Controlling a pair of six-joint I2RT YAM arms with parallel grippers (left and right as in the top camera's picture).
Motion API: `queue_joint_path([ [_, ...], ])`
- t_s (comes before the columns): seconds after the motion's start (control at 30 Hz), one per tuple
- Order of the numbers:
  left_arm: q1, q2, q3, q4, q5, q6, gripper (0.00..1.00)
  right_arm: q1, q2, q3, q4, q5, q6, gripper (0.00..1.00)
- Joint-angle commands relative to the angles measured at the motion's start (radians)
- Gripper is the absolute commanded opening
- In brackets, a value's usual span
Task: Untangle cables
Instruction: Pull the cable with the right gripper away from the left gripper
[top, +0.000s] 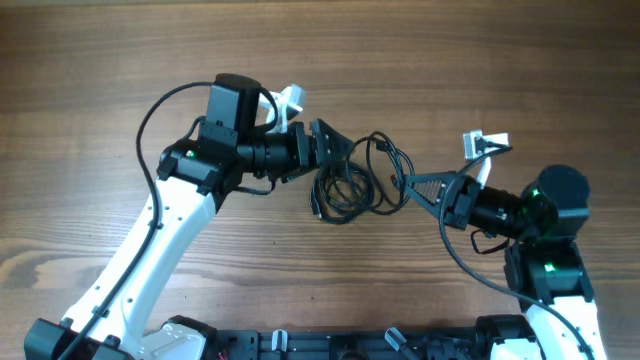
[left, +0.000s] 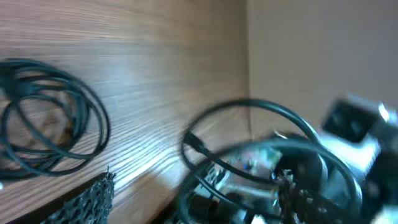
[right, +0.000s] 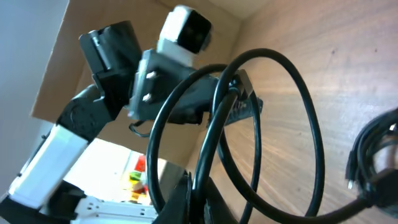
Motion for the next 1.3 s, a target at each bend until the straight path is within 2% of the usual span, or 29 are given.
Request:
queue_joint_path([
  [0.0,-0.028,-0.014,0.014,0.003,0.064,0.293,0.93,0.0,0.048,0.012,0.003,-0.072,0.09,0.04],
  [0.03,-0.034,-0.014,0.014,0.003,-0.027,0.301,0.93,0.0,0.071,0.012,0.004,-0.097,0.107,0.04],
  [0.1,-0.034,-0.014,0.014,0.007,-0.116,0.304,0.89,0.0,0.1,0.012,0.004,-0.133,0.11,0.04],
  [0.23,-0.077,-0.014,0.013,0.005,-0.077,0.485,0.77,0.0,0.111,0.012,0.045,-0.147,0.169,0.04],
  [0.3,-0.109,-0.014,0.014,0.008,-0.132,0.493,0.69,0.0,0.111,0.012,0.073,-0.171,0.185,0.04],
  [0.37,-0.112,-0.014,0.014,0.01,-0.16,0.493,0.65,0.0,0.111,0.012,0.072,-0.185,0.205,0.04],
  [0.4,-0.111,-0.014,0.013,0.016,-0.16,0.493,0.59,0.0,0.111,0.012,0.071,-0.189,0.203,0.04],
  [0.43,-0.111,-0.014,0.014,0.023,-0.161,0.492,0.46,0.0,0.111,0.012,0.072,-0.196,0.203,0.04],
  [0.47,-0.111,-0.014,0.014,0.027,-0.164,0.492,0.38,0.0,0.111,0.012,0.072,-0.201,0.203,0.04],
  [0.53,-0.111,-0.014,0.014,0.034,-0.201,0.465,0.11,0.0,0.111,0.012,0.072,-0.202,0.202,0.04],
  [0.57,-0.109,-0.014,0.014,0.042,-0.252,0.417,0.06,0.0,0.111,0.012,0.071,-0.199,0.198,0.04],
  [0.6,-0.084,-0.014,0.014,0.045,-0.358,0.283,0.04,0.0,0.111,0.011,0.066,-0.177,0.149,0.04],
  [0.63,-0.055,-0.014,0.014,0.041,-0.401,0.206,0.04,0.0,0.111,0.01,0.045,-0.151,0.128,0.04],
  [0.73,0.032,-0.014,0.014,0.001,-0.414,0.074,0.04,0.0,0.111,0.008,-0.099,0.007,0.04,0.04],
  [0.83,0.074,-0.014,0.014,-0.053,-0.442,0.047,0.04,0.0,0.111,0.008,-0.246,0.201,-0.039,0.04],
  [0.9,0.082,-0.014,0.014,-0.113,-0.613,-0.094,0.04,0.0,0.111,0.008,-0.274,0.241,-0.058,0.04],
  [1.0,0.08,-0.014,0.014,-0.125,-0.645,-0.13,0.13,0.0,0.11,0.008,-0.232,0.24,-0.043,0.04],
  [1.03,0.08,-0.014,0.014,-0.125,-0.645,-0.13,0.18,0.0,0.11,0.008,-0.194,0.227,-0.003,0.04],
  [1.1,0.08,-0.014,0.014,-0.122,-0.645,-0.13,0.36,0.0,0.11,0.008,-0.077,0.178,0.072,0.04],
  [1.17,0.08,-0.014,0.013,-0.123,-0.645,-0.13,0.67,0.0,0.11,0.008,0.046,0.159,0.168,0.04],
  [1.2,0.08,-0.014,0.013,-0.126,-0.636,-0.129,0.71,0.0,0.11,0.008,0.099,0.153,0.209,0.04],
  [1.27,0.08,-0.014,0.013,-0.129,-0.61,-0.129,0.85,0.0,0.11,0.008,0.246,0.149,0.352,0.04],
])
